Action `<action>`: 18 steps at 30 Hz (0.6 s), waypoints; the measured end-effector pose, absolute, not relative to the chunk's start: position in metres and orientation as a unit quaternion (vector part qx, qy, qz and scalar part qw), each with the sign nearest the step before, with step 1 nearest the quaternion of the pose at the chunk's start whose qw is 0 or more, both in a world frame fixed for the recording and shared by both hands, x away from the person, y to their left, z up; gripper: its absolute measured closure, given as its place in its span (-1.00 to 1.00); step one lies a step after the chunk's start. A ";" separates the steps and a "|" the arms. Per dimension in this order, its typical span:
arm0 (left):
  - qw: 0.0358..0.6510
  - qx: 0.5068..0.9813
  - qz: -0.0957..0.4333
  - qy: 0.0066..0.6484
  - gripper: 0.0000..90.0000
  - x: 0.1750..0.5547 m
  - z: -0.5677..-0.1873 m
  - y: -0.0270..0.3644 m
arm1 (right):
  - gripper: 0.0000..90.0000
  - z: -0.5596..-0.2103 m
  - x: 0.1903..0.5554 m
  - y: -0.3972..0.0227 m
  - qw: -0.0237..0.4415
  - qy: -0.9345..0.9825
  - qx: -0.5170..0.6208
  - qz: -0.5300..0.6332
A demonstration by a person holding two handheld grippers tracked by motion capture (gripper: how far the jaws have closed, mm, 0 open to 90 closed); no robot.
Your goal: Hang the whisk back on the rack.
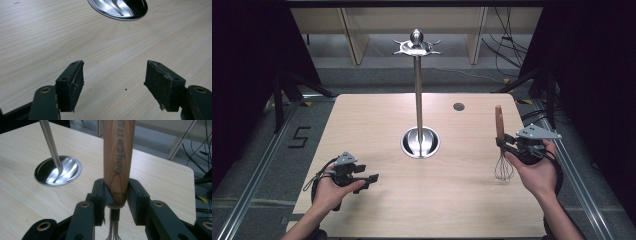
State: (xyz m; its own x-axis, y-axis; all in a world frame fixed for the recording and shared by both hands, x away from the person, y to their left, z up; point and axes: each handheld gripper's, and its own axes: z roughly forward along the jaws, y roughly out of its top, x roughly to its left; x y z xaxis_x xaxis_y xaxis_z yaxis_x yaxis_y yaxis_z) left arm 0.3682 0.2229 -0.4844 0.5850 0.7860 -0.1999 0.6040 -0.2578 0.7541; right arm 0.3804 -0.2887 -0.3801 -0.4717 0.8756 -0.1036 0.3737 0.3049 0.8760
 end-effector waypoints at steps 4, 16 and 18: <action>0.421 0.784 0.109 0.443 -0.32 0.368 -0.485 0.223 | 0.55 -0.376 0.380 -0.285 0.289 0.748 0.426 0.420; 0.421 0.784 0.110 0.443 -0.34 0.368 -0.484 0.224 | 0.55 -0.364 0.384 -0.277 0.296 0.735 0.418 0.445; 0.421 0.784 0.111 0.443 -0.34 0.368 -0.484 0.224 | 0.55 -0.363 0.387 -0.278 0.310 0.738 0.400 0.446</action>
State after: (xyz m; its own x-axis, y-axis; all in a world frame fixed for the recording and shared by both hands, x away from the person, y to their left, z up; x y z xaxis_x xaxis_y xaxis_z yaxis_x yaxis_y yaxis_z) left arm 0.3681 0.2236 -0.4843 0.5825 0.7880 -0.1995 0.6014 -0.2526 0.7580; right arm 0.3866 -0.2775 -0.3635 -0.4871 0.8675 -0.1006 0.3150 0.2819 0.9062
